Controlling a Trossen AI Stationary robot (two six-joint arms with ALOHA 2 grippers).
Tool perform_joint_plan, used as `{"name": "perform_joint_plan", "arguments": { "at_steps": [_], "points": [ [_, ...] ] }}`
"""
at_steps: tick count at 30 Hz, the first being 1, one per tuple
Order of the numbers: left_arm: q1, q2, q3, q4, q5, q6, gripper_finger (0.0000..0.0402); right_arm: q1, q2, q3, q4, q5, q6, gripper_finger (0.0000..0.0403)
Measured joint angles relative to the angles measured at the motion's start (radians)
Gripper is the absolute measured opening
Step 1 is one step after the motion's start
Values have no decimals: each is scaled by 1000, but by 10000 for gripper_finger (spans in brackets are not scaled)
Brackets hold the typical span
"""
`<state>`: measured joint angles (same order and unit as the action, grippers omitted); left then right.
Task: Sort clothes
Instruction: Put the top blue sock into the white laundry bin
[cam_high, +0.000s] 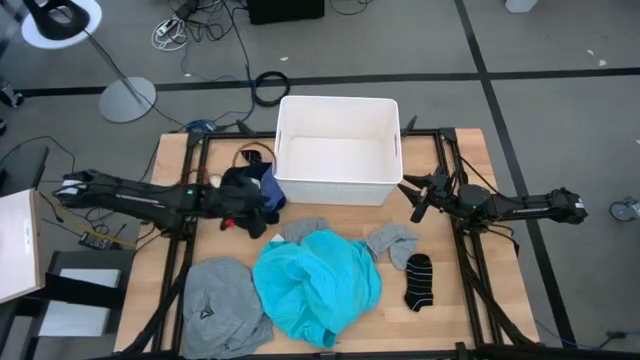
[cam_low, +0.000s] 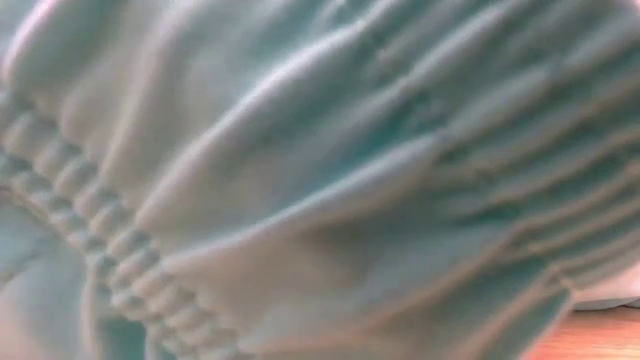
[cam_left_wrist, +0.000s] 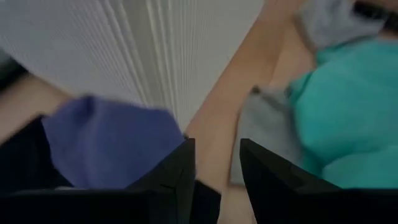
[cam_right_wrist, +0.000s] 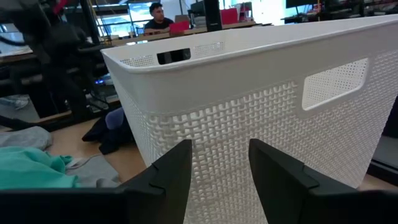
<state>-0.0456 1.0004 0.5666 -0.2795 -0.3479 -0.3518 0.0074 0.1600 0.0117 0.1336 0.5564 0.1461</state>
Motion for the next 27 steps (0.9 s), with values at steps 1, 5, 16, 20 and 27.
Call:
{"name": "perform_joint_plan", "arguments": {
  "at_steps": [1, 5, 16, 20, 27],
  "points": [
    [0, 31, 1, 7, -5, -1, 131, 0, 0, 0, 0, 0, 0, 165],
    [0, 127, 2, 38, -86, -3, 131, 0, 0, 0, 0, 0, 0, 165],
    [22, 288, 3, 63, -187, -16, 70, 0, 0, 0, 0, 0, 0, 165],
    [20, 275, 4, 64, -134, 20, 11, 0, 0, 0, 0, 0, 0, 165],
    [-10, 148, 197, -387, -157, -74, 3, 0, 0, 0, 0, 0, 0, 165]
  ]
}}
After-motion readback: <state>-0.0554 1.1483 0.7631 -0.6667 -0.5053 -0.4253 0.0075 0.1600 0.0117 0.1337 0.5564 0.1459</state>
